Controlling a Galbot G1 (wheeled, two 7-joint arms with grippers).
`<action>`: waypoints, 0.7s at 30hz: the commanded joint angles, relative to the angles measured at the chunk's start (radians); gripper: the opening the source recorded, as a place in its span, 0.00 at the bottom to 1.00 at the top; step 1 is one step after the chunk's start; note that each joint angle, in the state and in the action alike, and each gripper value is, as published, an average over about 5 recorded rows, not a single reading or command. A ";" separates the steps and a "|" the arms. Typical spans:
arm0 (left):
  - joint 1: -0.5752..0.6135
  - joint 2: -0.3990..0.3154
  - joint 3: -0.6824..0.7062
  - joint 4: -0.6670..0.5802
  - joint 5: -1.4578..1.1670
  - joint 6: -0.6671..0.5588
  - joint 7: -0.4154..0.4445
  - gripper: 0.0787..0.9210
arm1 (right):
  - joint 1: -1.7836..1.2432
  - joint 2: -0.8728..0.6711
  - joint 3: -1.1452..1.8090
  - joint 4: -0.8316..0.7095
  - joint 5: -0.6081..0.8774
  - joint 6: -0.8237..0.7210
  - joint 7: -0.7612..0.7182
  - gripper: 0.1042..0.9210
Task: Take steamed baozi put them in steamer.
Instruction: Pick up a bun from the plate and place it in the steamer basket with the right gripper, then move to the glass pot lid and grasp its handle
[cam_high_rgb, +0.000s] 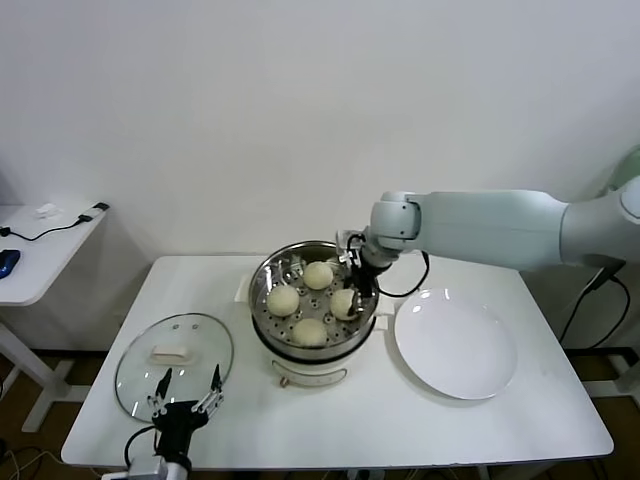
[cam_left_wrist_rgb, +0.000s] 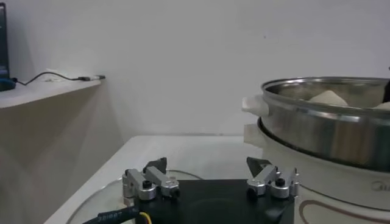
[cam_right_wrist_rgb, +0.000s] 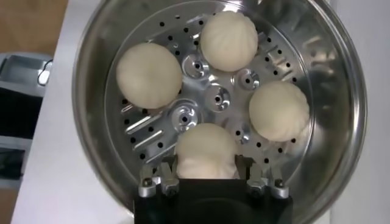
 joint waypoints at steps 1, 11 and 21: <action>0.002 0.002 -0.002 -0.002 -0.002 -0.002 0.000 0.88 | -0.030 0.001 0.023 -0.005 -0.016 0.014 0.013 0.68; 0.011 0.001 -0.001 -0.023 0.001 0.000 0.000 0.88 | 0.122 -0.117 0.103 -0.012 0.069 0.172 -0.178 0.88; 0.002 0.013 -0.007 -0.028 -0.007 -0.017 -0.002 0.88 | -0.241 -0.377 0.725 -0.052 0.043 0.239 0.375 0.88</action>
